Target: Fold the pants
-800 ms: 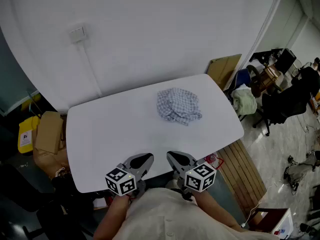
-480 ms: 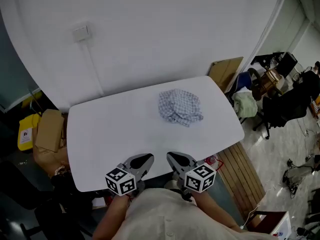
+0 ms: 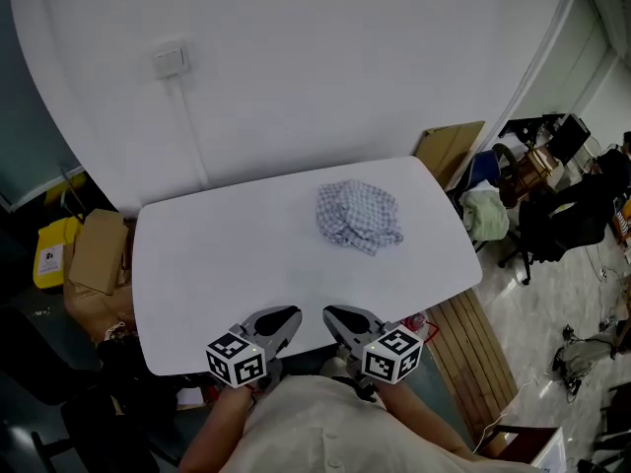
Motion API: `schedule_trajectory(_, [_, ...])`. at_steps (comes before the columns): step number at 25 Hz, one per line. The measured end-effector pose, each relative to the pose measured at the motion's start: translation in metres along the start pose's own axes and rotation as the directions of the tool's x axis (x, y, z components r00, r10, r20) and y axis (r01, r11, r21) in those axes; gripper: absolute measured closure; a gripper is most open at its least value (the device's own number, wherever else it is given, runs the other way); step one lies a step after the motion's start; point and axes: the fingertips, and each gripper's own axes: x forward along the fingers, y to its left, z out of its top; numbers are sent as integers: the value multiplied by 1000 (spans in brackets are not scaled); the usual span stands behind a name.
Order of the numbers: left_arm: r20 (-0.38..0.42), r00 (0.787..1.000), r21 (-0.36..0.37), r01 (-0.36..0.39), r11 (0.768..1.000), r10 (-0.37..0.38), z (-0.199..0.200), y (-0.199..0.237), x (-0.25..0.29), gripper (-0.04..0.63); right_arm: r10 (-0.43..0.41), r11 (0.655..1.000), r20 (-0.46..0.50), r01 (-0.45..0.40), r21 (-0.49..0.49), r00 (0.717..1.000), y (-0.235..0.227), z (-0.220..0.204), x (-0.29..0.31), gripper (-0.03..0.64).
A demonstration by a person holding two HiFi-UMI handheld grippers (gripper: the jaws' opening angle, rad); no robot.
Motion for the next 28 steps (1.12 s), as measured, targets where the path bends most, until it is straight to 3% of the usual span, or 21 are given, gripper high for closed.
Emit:
schedule_trajectory(6, [4,1000,-34,-26,999,26,-5,10,1,575,6,998,-69,-10,-61,998,-5,-8,5,597])
schedule_trajectory(13, [-22,997,-99,-82,992,80,-17,33,21,575,-13,986,-190,-20,-167,982,-48,-15,22,595])
schedule_trajectory(17, [-58,994,-120,-94,988,88,-19,44,50,575,-18,986,-204,-17,-168,979,-87,-3,30,584])
schedule_trajectory(21, [-84,993,-118,-87,989,78,-11,53,90,575,-41,984,-213,3,-177,976,-132,14,33,528])
schedule_trajectory(28, [-134,988,-85,-88,992,76,-2,68,163,574,-145,982,-199,117,-146,969,-225,31,18,505])
